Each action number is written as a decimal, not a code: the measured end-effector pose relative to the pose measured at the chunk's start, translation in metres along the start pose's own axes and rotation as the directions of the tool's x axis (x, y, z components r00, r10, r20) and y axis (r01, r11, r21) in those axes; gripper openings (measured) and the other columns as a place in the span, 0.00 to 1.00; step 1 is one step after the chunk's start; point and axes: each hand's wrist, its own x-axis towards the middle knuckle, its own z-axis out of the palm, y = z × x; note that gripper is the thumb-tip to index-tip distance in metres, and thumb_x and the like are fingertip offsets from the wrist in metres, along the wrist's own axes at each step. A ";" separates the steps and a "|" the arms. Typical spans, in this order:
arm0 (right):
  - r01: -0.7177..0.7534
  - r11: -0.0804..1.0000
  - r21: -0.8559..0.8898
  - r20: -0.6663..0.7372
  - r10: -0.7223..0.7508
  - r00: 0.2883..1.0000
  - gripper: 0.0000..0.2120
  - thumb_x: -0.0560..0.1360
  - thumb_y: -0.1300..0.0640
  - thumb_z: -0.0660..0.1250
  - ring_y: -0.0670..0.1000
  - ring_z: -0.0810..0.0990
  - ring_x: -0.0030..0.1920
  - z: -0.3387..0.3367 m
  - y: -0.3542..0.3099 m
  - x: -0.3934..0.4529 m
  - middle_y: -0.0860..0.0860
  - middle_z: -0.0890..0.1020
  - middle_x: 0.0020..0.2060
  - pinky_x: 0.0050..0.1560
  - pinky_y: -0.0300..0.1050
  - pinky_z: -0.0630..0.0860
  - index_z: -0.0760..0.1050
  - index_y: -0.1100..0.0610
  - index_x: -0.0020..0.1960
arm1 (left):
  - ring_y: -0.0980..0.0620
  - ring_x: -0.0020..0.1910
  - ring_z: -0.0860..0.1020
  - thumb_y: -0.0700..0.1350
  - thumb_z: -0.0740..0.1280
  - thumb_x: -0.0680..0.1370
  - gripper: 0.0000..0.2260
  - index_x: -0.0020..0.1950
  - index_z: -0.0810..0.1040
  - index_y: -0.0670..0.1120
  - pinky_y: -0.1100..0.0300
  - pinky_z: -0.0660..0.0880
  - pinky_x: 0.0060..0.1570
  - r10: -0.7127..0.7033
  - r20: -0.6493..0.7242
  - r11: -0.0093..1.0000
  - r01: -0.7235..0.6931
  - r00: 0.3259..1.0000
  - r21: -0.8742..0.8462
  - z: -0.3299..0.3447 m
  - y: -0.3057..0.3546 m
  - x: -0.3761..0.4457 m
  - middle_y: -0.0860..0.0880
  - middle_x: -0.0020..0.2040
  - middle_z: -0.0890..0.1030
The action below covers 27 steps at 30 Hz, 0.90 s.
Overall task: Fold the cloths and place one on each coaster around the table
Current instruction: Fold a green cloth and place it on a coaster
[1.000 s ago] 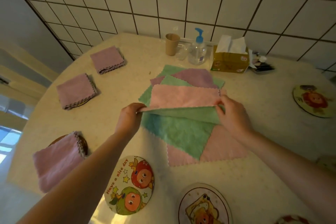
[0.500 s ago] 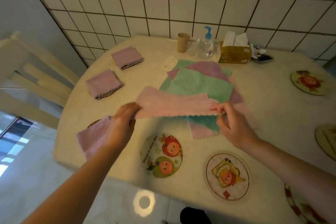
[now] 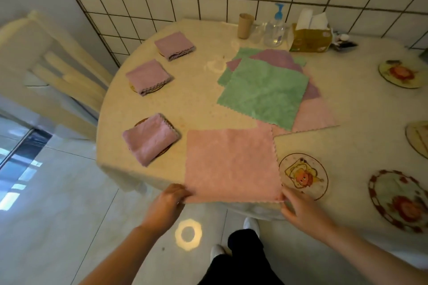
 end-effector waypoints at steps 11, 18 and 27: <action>-0.129 0.831 0.542 -0.364 0.370 0.855 0.04 0.73 0.61 0.69 0.44 0.81 0.45 -0.052 -0.008 0.105 0.48 0.83 0.42 0.41 0.31 0.75 0.79 0.59 0.48 | 0.51 0.38 0.75 0.39 0.72 0.74 0.02 0.42 0.80 0.42 0.52 0.77 0.44 -0.663 0.005 0.447 0.402 0.748 -0.799 -0.028 0.013 0.091 0.48 0.37 0.79; -0.241 0.821 0.518 -0.280 0.429 0.859 0.05 0.75 0.62 0.68 0.48 0.80 0.44 -0.053 0.018 0.173 0.51 0.82 0.43 0.43 0.37 0.76 0.78 0.60 0.50 | 0.48 0.40 0.74 0.45 0.70 0.75 0.07 0.39 0.80 0.44 0.50 0.74 0.45 -0.763 -0.004 0.439 0.513 0.647 -0.737 -0.020 0.005 0.149 0.45 0.38 0.79; -0.255 0.881 0.398 -0.247 0.371 0.895 0.02 0.75 0.61 0.68 0.45 0.78 0.40 -0.054 0.034 0.205 0.49 0.80 0.39 0.37 0.31 0.71 0.75 0.58 0.46 | 0.46 0.41 0.77 0.46 0.68 0.77 0.08 0.40 0.79 0.44 0.52 0.75 0.45 -0.779 -0.037 0.507 0.593 0.627 -0.626 -0.008 0.002 0.167 0.45 0.39 0.80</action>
